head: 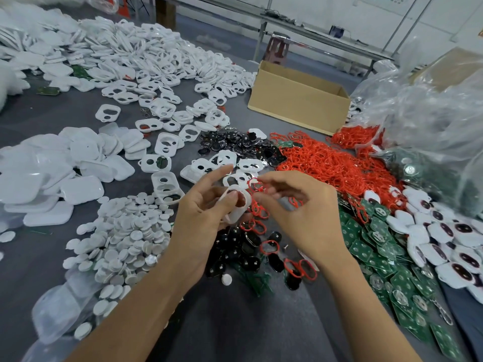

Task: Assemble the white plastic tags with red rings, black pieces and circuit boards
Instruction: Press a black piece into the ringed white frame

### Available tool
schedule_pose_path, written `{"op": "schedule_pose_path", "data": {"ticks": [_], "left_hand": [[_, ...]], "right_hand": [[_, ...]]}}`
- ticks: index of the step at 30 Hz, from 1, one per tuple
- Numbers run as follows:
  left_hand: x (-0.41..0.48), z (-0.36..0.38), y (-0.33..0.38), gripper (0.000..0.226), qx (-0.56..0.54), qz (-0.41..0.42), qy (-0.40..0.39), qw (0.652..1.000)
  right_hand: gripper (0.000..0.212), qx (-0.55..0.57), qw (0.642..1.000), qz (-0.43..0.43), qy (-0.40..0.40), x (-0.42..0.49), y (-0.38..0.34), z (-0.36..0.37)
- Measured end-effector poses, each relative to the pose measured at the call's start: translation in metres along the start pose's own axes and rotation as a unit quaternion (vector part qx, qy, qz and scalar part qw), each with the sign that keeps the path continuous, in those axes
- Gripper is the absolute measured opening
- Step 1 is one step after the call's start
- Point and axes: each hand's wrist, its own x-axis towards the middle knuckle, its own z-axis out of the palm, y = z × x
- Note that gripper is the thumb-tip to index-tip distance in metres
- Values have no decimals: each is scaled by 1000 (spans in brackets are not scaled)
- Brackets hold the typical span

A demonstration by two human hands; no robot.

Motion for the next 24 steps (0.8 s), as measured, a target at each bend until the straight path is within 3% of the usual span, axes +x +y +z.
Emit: {"op": "schedule_pose_path", "data": {"ticks": [6,11,14,24], "left_hand": [[-1,2,0,39,-25,12,53,998],[-2,3,-1,33,-42,1,38,998],[-2,6,-2,44,-36,-7,31,999],[-4,8,-9,36,-18,5,40,999]], "right_hand": [[14,31,998,34,-32,-6,-14,16],[16,44,996,76,-27,-5,-12,16],[17,5,999,48,-13,-5,-10,16],[16,-37,999,3,2,-8,-7,21]]}}
